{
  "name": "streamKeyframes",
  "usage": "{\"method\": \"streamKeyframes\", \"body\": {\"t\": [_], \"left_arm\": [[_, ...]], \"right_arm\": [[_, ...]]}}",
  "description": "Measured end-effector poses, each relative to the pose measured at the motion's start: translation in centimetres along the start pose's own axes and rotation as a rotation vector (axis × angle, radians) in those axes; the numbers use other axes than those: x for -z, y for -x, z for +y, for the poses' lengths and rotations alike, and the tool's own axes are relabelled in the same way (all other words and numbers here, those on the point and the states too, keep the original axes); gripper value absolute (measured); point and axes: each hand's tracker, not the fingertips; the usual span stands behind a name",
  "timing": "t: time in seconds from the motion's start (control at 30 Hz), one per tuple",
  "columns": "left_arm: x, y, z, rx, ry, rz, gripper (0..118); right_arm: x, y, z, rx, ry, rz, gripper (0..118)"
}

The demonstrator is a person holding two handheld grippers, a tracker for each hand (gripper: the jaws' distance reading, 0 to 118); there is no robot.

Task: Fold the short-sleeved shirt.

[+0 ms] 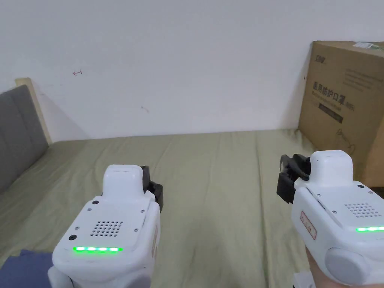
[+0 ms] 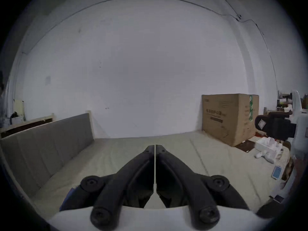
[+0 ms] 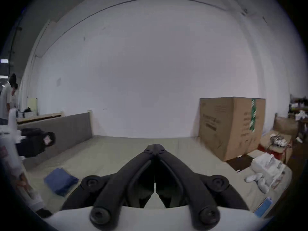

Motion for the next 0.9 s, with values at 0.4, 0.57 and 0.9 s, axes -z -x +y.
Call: {"method": "streamKeyframes", "body": {"t": [0.4,0.57,0.9], "left_arm": [[-0.08,0.74,0.08,-0.046,0.023,0.038,114],[-0.21,0.67,0.41,-0.023,0.013,0.065,114],[-0.63,1.04,0.15,-0.050,0.021,0.041,114]], "right_arm": [[0.19,-0.62,-0.51,-0.015,0.045,-0.053,117],[-0.05,-0.61,-0.33,-0.024,0.043,-0.054,118],[-0.08,-0.31,-0.56,-0.026,0.065,-0.039,118]]}}
